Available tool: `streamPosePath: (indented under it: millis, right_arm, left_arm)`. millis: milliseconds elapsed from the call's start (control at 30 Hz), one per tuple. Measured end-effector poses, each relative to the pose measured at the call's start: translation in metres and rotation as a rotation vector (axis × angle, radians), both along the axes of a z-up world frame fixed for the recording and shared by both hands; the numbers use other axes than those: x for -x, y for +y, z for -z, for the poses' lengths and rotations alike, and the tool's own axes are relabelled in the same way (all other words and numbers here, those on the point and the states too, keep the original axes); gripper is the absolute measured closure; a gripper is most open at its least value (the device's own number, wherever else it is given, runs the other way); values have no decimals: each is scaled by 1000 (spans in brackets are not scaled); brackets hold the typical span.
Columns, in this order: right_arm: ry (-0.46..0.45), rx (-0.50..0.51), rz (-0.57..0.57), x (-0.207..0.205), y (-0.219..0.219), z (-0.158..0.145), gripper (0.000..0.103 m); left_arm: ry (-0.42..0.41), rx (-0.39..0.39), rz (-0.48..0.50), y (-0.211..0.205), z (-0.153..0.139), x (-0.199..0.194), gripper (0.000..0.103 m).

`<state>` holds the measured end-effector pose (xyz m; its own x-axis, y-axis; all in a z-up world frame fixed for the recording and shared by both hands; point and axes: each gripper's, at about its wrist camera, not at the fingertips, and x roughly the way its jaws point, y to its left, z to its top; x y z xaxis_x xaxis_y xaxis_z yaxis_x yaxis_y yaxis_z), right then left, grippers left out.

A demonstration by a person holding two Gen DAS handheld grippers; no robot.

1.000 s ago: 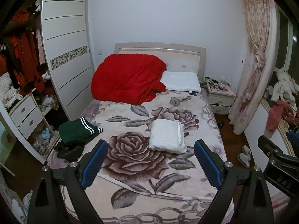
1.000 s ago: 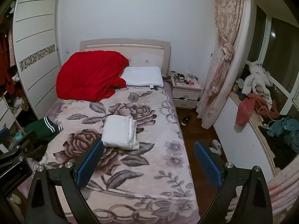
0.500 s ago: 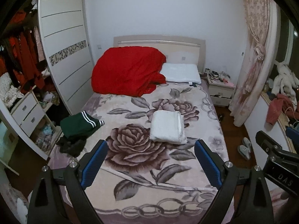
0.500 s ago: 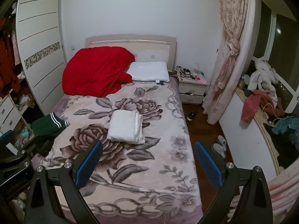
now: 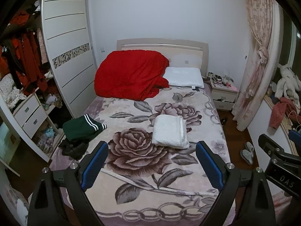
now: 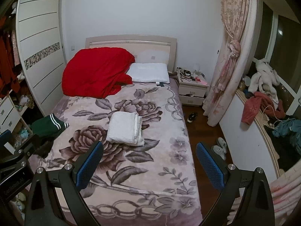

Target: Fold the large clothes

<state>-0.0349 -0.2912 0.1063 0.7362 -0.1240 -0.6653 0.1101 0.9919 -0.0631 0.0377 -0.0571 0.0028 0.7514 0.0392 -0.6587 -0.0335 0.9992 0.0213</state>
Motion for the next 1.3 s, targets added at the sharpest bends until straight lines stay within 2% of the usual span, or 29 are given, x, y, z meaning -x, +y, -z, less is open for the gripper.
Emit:
streamPosePath:
  millis: [1300]
  right_arm:
    - [-23, -21, 8, 14, 6, 2, 2]
  left_arm:
    - [-26, -5, -7, -8, -10, 3, 8]
